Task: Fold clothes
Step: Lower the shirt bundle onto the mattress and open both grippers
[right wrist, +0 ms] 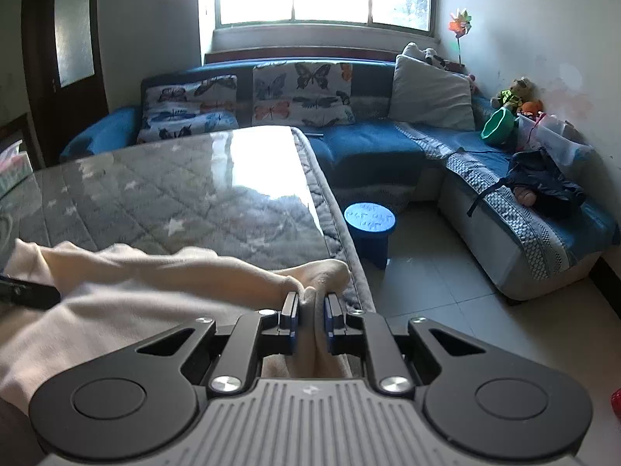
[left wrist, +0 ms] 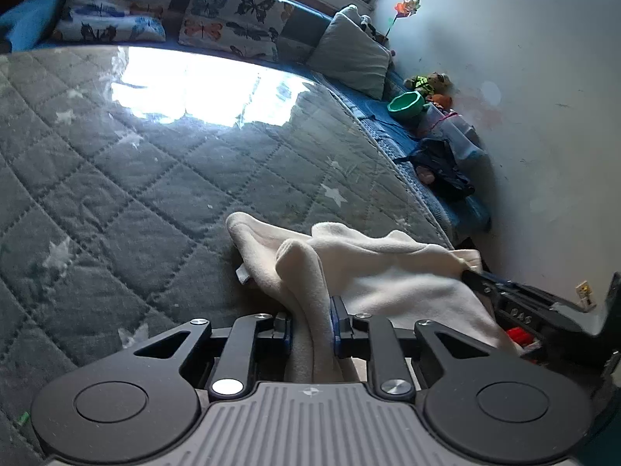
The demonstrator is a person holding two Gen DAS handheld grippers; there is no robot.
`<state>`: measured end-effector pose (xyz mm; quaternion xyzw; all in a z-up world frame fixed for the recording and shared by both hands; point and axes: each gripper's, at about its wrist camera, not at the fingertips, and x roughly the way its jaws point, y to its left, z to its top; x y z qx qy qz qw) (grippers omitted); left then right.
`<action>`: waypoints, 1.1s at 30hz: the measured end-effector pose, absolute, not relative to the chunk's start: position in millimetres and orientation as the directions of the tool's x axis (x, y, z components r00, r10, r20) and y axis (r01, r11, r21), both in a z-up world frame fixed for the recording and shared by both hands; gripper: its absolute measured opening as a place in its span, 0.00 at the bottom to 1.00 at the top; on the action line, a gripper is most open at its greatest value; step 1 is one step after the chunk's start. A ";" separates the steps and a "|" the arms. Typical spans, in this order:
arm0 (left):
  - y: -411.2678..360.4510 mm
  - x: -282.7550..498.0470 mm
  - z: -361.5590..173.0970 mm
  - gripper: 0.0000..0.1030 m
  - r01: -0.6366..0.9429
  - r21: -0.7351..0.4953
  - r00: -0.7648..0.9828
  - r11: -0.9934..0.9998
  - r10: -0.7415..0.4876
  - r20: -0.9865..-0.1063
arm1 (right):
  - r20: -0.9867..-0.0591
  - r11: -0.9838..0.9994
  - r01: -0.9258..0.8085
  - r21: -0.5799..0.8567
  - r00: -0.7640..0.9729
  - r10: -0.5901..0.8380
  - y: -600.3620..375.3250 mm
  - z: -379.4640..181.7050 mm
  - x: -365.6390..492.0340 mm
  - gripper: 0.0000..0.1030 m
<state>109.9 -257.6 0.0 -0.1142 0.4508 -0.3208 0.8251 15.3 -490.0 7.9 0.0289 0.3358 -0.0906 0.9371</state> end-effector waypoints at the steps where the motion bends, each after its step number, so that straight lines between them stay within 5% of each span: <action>1: -257.2 109.2 0.3 0.19 0.434 -0.478 0.381 0.764 -0.636 -0.671 | -0.637 0.982 0.187 -0.009 0.756 -0.150 -489.4 7.4 14.4 0.11; 14: -234.3 104.6 21.2 0.38 0.437 -0.436 0.448 0.787 -0.610 -0.653 | -0.634 0.982 0.185 -0.018 0.758 -0.155 -485.7 23.6 -4.6 0.15; 22: -235.9 101.6 39.6 0.32 0.467 -0.451 0.480 0.761 -0.646 -0.593 | -0.607 0.996 0.088 0.015 0.792 -0.061 -459.8 37.8 5.9 0.15; 33: -280.4 98.5 21.4 0.27 0.509 -0.431 0.425 0.745 -0.653 -0.627 | -0.623 0.996 0.071 0.047 0.782 -0.026 -440.3 16.8 44.6 0.15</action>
